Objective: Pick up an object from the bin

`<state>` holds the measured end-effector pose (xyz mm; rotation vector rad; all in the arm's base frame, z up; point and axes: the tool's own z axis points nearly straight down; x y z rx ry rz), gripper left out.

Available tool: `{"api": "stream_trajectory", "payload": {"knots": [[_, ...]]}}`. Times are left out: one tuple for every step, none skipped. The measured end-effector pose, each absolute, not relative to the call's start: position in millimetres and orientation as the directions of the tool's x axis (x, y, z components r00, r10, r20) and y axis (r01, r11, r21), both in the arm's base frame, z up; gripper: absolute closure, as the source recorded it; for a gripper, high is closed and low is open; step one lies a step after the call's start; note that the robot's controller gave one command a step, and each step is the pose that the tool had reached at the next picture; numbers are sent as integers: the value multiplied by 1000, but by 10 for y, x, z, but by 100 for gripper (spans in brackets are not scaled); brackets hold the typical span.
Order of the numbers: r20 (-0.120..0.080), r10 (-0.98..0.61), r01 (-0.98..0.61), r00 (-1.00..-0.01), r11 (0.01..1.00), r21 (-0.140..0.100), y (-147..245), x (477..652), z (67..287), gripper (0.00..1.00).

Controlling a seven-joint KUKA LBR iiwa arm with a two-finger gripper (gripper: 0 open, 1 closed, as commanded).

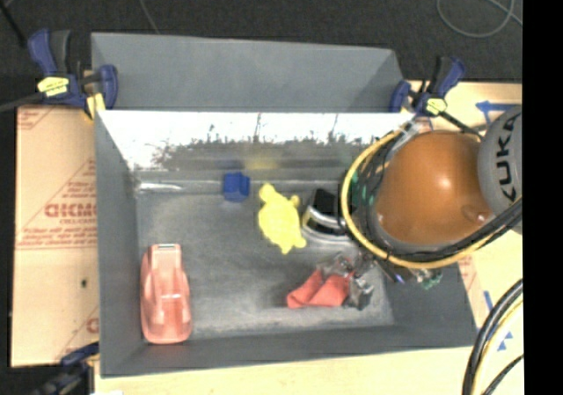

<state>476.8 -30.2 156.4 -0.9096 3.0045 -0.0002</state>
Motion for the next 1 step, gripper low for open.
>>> {"api": "stream_trajectory", "payload": {"knots": [[-31, -560, -560, -828, 828, -24, -282, 4818, 1605, 100]]}}
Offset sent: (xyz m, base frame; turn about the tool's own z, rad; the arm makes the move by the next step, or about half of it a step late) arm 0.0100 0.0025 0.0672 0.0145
